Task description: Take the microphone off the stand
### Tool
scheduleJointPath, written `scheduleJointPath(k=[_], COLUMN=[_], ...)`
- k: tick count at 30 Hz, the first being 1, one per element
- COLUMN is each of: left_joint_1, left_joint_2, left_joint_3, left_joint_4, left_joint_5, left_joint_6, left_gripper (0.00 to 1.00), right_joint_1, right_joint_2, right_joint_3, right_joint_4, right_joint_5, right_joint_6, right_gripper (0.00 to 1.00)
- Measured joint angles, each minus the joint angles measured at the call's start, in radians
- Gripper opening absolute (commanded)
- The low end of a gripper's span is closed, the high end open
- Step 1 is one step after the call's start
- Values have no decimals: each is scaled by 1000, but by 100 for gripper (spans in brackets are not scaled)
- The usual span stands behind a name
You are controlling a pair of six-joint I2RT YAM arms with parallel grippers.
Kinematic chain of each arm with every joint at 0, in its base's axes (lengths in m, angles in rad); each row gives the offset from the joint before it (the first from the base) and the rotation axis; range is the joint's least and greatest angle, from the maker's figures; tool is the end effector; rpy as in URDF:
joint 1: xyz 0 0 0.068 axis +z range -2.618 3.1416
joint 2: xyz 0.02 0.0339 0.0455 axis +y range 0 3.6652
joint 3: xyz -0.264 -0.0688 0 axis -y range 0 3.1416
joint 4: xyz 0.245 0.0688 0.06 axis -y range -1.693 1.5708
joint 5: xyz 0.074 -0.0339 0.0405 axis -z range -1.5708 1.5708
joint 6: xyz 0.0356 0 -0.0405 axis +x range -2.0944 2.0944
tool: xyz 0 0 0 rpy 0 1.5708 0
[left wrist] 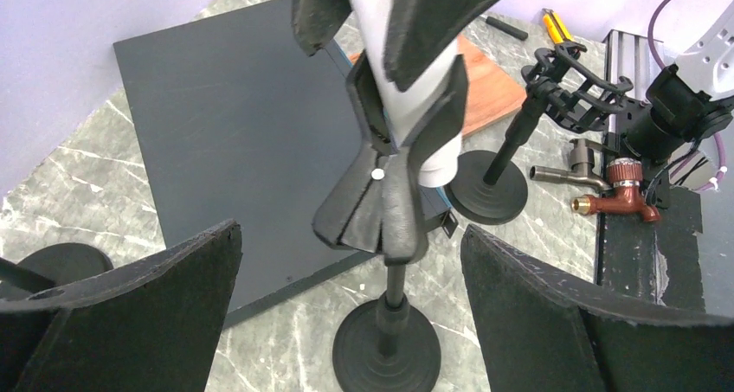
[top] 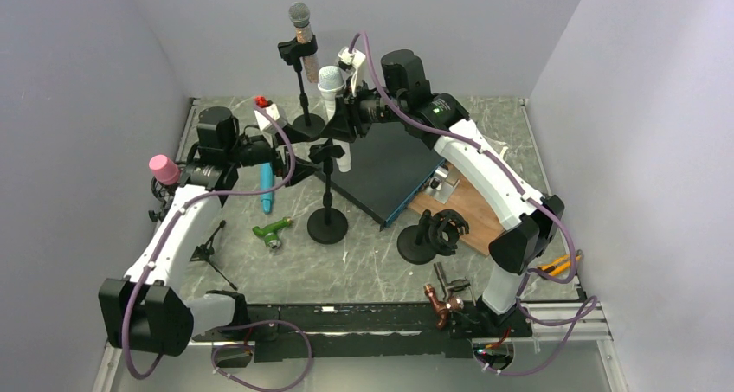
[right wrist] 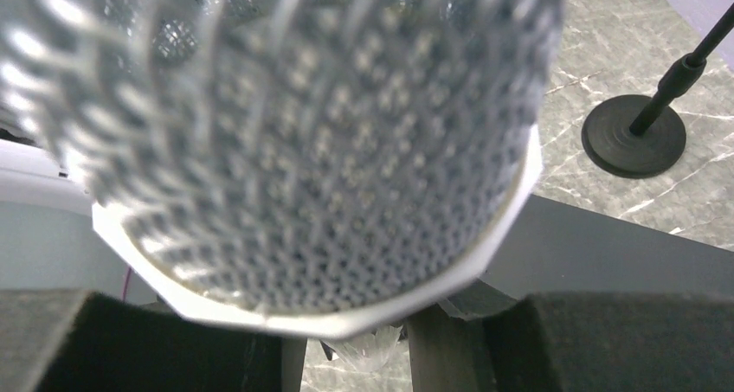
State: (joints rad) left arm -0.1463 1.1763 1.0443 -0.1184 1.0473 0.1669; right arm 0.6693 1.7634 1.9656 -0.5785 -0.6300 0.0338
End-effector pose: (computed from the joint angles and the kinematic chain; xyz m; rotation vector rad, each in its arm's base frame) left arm 0.2510 -0.0681 0.3617 0.9757 1.4955 -0.9277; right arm 0.2960 0.2609 0.4428 -1.0335 1.7405 1.0674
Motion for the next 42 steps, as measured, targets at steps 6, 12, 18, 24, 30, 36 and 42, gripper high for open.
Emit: scheduleJointPath(k=[6,12,18,24,30,36,42], left_joint_1=[-13,-27,-34,-39,-53,-68,-85], left_joint_2=[54,53,63,68,15,-69,-133], left_joint_3=[6,6,8,12,-14,-72,-119], left_joint_4=[33,60,68,32,6,-4,1], left_joint_5=[19,34,48,47,-24,-107,-135], left_joint_6=[4,1,-1,-9,-15,-40,-48], left_gripper=[99,99,98,21,0,0,41], right_joint_1=[1,8,14,25,32,53,53], right_joint_2=[0,0,0,0,0,-8,-80], right_joint_3=[0,0,0,0,-4,-3,0], right_joint_4=[0,0,0,3,-22,-44,-45], right_joint_5=[0,0,0,8,28,81,252], right_joint_6=[1,0,0,-1,16,30,46], right_gripper=[0,0,0,0,0,0,0])
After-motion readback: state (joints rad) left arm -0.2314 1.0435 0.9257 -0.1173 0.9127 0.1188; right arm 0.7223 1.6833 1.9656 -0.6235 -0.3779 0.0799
